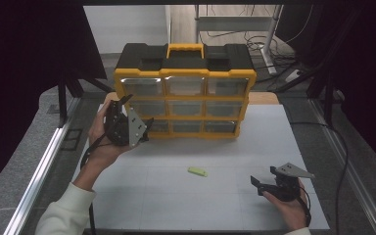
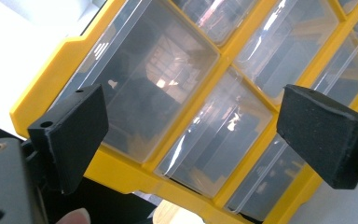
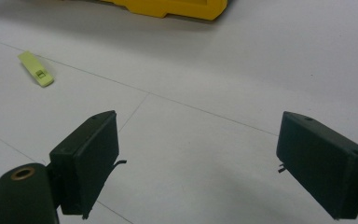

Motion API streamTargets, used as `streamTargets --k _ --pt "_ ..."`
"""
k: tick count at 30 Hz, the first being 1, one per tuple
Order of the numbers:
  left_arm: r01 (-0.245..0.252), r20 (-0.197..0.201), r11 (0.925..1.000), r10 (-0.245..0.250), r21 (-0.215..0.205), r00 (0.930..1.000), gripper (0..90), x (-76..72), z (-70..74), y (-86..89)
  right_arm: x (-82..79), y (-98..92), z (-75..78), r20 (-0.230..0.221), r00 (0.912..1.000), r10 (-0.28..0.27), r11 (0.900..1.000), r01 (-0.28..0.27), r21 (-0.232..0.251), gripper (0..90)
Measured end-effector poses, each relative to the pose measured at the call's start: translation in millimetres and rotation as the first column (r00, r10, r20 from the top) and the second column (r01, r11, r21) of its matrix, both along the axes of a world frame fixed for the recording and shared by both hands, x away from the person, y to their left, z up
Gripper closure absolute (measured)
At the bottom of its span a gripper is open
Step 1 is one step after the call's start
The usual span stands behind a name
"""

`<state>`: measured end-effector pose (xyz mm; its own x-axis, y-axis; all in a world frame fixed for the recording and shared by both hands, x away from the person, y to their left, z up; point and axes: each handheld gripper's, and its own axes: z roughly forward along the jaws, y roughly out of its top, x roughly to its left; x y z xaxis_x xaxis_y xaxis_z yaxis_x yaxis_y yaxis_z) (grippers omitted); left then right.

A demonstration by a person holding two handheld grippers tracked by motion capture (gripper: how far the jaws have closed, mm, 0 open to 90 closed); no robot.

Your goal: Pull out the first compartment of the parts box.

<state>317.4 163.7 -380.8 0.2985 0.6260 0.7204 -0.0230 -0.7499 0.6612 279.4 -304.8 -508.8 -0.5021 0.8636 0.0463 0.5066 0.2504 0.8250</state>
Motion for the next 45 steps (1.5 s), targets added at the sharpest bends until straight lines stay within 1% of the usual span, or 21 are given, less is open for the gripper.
streamTargets --k 8,9,10,11,15,18,21,26,29,38,40,41,43,45 --pt "-0.011 0.003 0.9999 0.011 0.001 0.9999 9.4 4.8 4.2 1.5 -0.1 0.0 0.0 -0.001 1.0 -0.002 1.0 0.002 -0.001 13.1" --pt "-0.012 0.004 0.9999 0.012 0.009 0.9999 9.4 5.3 5.1 2.1 0.0 0.0 0.0 -0.002 1.0 -0.002 1.0 0.002 -0.001 13.1" --pt "-0.012 0.004 0.9999 0.012 0.009 0.9999 9.5 5.3 5.1 2.1 0.0 0.0 0.0 -0.001 1.0 -0.003 1.0 0.003 0.0 13.1" --pt "-0.013 0.007 0.9999 0.013 0.0 0.9999 9.4 6.6 5.3 2.3 0.1 -0.1 -0.1 -0.002 1.0 -0.003 1.0 0.003 0.0 13.1" --pt "-0.014 0.013 0.9999 0.014 0.001 0.9998 9.5 9.3 6.5 2.5 0.1 -0.3 -0.2 -0.002 1.0 -0.004 1.0 0.004 0.0 13.1" --pt "-0.018 0.013 0.9998 0.018 0.01 0.9998 9.5 10.4 7.8 2.2 0.1 -0.1 -0.2 -0.002 1.0 -0.003 1.0 0.003 0.0 13.1" --pt "-0.016 0.019 0.9998 0.016 0.008 0.9997 9.5 12.5 9.4 0.9 0.1 0.0 -0.1 -0.001 1.0 -0.003 1.0 0.003 0.0 13.1" --pt "-0.015 0.023 0.9999 0.015 0.006 0.9996 9.4 15.4 10.1 -1.0 0.3 -1.0 -0.4 -0.002 1.0 -0.008 1.0 0.008 0.008 13.1" --pt "-0.013 0.032 0.9999 0.012 0.01 0.9994 9.3 16.4 10.9 -1.4 0.2 -1.1 -0.3 -0.001 0.9999 -0.01 1.0 0.01 0.009 13.1" --pt "-0.014 0.04 0.9998 0.014 0.01 0.9991 9.4 18.8 12.6 -1.9 0.1 -0.6 -0.3 -0.004 1.0 -0.009 1.0 0.009 0.006 13.2" --pt "-0.016 0.038 0.9997 0.016 0.016 0.9992 9.4 19.4 13.1 -1.8 0.0 -0.3 -0.4 -0.001 0.9999 -0.015 1.0 0.015 0.003 13.1" --pt "-0.014 0.038 0.9999 0.014 0.009 0.9992 9.4 20.0 12.7 -2.2 0.0 -0.2 -0.5 -0.001 0.9999 -0.015 1.0 0.015 0.003 13.1" --pt "-0.019 0.04 0.9997 0.018 0.017 0.9991 9.5 21.4 13.3 -1.9 0.2 -0.5 -0.4 -0.005 1.0 -0.008 1.0 0.008 0.004 13.1" --pt "-0.019 0.039 0.9997 0.019 0.012 0.9991 9.4 22.0 13.1 -1.9 0.2 -0.5 -0.3 -0.006 1.0 -0.007 1.0 0.007 0.004 13.1"
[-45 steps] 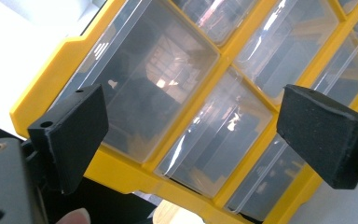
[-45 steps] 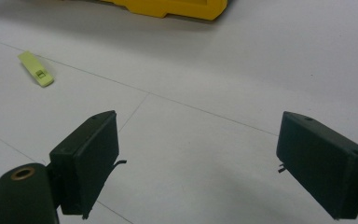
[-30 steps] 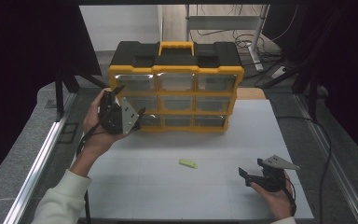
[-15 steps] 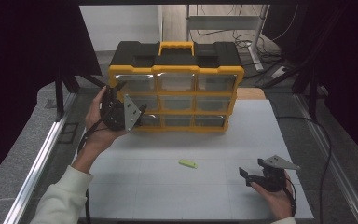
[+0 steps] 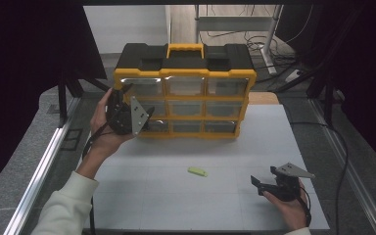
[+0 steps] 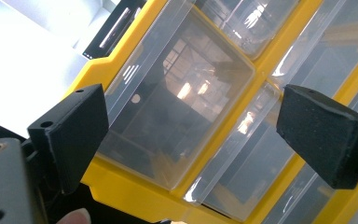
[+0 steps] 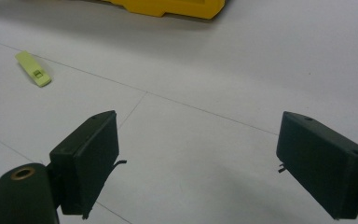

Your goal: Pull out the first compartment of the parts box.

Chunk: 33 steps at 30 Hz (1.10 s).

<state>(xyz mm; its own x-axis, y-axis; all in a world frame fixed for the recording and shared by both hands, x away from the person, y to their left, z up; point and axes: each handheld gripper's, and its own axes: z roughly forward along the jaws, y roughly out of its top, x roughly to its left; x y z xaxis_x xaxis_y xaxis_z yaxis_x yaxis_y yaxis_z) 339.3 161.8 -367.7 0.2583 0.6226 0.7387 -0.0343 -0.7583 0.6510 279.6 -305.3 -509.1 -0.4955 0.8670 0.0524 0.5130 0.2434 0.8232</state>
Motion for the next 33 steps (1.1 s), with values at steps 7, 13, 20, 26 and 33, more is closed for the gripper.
streamTargets --k 7,13,20,26,33 --pt "-0.005 0.006 1.0 0.005 0.008 1.0 9.8 3.7 2.1 0.7 0.0 -0.1 0.0 0.001 1.0 -0.002 1.0 0.002 -0.004 13.2" --pt "-0.007 0.008 0.9999 0.007 0.009 0.9999 9.8 8.4 2.9 0.1 0.0 -0.2 0.0 0.002 1.0 0.001 1.0 -0.001 -0.005 13.2" --pt "-0.013 0.018 0.9999 0.013 0.01 0.9998 10.2 12.4 4.4 1.5 0.1 -0.2 0.0 0.003 1.0 0.0 1.0 0.0 -0.004 13.2" --pt "-0.012 0.026 0.9997 0.011 0.021 0.9996 10.4 14.2 5.2 2.5 0.1 -0.1 0.0 0.001 1.0 0.0 1.0 0.0 -0.004 13.2" --pt "-0.012 0.033 0.9997 0.011 0.021 0.9994 10.8 17.5 6.3 1.7 0.2 -0.3 -0.1 0.004 1.0 0.0 1.0 0.0 -0.004 13.2"
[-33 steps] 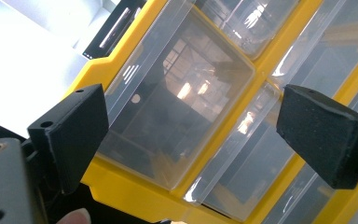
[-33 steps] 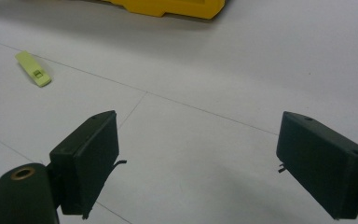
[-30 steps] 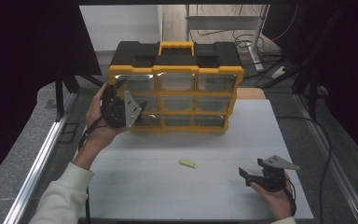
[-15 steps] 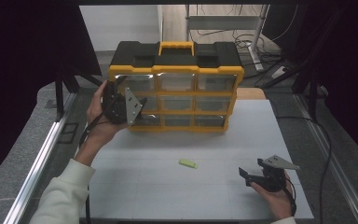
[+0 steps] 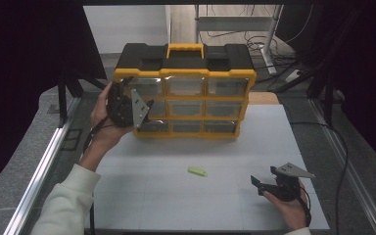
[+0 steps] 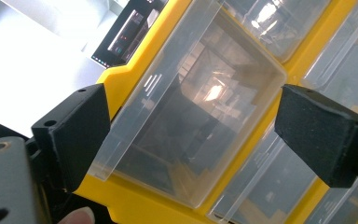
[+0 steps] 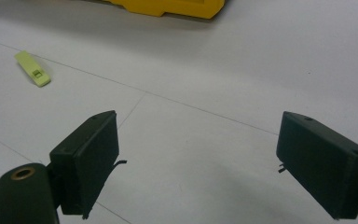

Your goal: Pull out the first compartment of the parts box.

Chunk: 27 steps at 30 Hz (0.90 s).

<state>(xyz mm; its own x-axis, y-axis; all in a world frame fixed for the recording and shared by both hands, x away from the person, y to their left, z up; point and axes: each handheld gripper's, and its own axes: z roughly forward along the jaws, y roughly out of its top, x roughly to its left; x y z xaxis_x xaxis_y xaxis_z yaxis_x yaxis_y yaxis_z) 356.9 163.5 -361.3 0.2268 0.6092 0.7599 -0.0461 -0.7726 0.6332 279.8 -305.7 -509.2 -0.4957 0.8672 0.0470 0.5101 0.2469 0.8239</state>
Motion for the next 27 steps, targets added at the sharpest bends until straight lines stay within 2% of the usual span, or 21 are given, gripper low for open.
streamTargets --k 17,20,27 --pt "-0.023 0.001 0.9997 0.023 -0.001 0.9997 13.7 6.1 0.1 2.6 0.0 0.0 -0.1 -0.004 1.0 0.001 1.0 -0.001 0.006 13.2" --pt "-0.028 0.001 0.9995 0.028 0.011 0.9996 14.2 6.9 0.3 3.5 -0.1 0.0 -0.1 -0.004 1.0 0.0 1.0 0.0 0.006 13.2" --pt "-0.035 0.013 0.9994 0.035 0.003 0.9993 17.1 8.1 0.5 3.6 0.0 -0.1 -0.3 -0.004 1.0 -0.001 1.0 0.001 0.003 13.2"
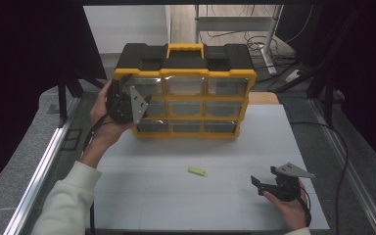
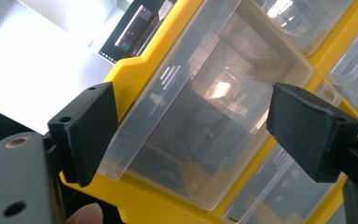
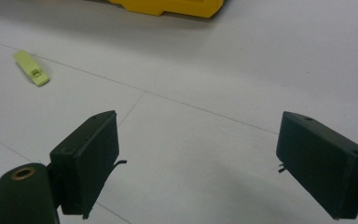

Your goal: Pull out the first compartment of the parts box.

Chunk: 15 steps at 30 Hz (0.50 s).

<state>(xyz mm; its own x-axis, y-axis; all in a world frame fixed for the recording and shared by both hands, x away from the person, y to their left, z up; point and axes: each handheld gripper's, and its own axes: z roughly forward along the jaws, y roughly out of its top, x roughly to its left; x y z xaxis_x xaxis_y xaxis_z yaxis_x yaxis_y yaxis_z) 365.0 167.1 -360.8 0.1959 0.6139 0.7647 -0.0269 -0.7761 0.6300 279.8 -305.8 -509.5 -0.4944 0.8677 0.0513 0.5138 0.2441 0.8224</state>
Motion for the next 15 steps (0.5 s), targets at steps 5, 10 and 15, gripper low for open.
streamTargets --k 5,10,15 --pt "-0.008 0.01 0.9999 0.008 0.014 0.9999 20.7 -0.2 0.0 -0.6 0.0 -0.2 0.1 0.0 1.0 -0.001 1.0 0.001 0.002 13.3" --pt "-0.014 0.022 0.9995 0.013 0.029 0.9997 25.3 -1.0 0.3 -0.8 0.1 -0.2 -0.2 -0.001 1.0 -0.002 1.0 0.002 -0.001 13.3" --pt "-0.021 0.032 0.9991 0.02 0.036 0.9993 29.4 -1.5 0.5 -0.3 0.1 -0.3 -0.1 -0.001 1.0 -0.003 1.0 0.003 -0.001 13.3"
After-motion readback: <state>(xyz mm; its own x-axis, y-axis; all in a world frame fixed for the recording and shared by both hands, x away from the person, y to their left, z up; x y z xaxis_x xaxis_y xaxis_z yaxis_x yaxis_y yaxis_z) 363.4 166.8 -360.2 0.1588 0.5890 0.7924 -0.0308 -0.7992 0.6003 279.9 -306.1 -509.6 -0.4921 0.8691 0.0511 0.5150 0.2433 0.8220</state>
